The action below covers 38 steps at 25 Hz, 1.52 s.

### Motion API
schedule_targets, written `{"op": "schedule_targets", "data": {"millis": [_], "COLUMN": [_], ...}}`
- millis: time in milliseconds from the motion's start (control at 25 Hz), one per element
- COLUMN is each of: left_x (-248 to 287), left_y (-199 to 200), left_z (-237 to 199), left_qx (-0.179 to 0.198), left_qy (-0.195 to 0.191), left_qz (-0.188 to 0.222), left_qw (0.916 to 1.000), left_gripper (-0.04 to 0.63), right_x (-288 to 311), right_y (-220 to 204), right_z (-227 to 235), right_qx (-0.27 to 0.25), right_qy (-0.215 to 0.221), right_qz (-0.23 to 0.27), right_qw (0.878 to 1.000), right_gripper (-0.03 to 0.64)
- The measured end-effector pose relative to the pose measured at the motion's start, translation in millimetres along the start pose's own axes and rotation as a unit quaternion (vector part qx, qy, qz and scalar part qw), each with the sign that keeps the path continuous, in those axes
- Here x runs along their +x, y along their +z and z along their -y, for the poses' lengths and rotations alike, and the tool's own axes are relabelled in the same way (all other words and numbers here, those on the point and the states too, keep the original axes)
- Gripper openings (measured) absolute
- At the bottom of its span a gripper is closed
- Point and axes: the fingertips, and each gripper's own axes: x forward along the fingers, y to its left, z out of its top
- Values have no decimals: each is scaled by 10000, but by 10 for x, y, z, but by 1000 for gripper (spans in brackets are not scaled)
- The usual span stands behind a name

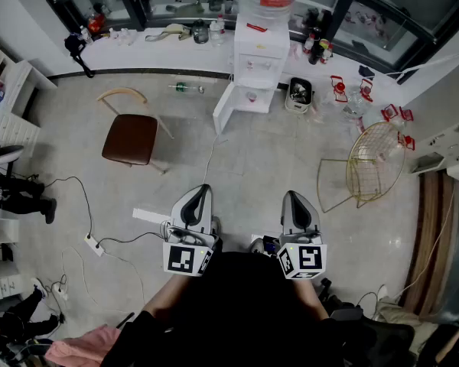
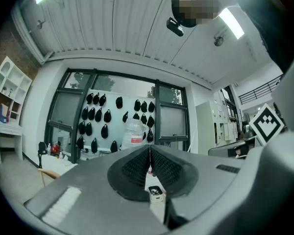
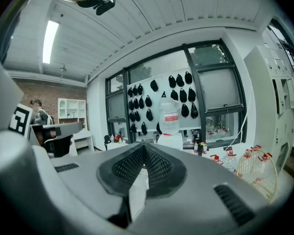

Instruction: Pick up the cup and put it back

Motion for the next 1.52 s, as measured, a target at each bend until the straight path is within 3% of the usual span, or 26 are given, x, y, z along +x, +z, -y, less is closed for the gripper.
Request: {"op": "schedule_targets", "data": {"millis": [600, 680, 720, 1000, 1520], "left_x": [38, 44, 53, 97, 314], "left_y": [-26, -29, -27, -34, -182], "left_z": [12, -15, -30, -255, -1081], "left_qx": [54, 35, 27, -17, -96], "left_qy": [-48, -60, -69, -171, -683], "left_qz": [-9, 3, 28, 77, -218], "left_qw": [10000, 10000, 10000, 9998, 9974], "left_gripper": [8, 8, 8, 8, 8], "right_x": [47, 112, 148, 345, 1024], "right_y": [133, 79, 35, -71, -34], "right_z": [-31, -71, -90, -316, -745], "right_qx": [-128, -90, -84, -215, -297], "right_qy": [26, 94, 125, 162, -275], "right_qz": [255, 141, 54, -109, -193], "right_qw": [9996, 9998, 9999, 9996, 9990], "right_gripper": [-2, 154, 184, 192, 190]}}
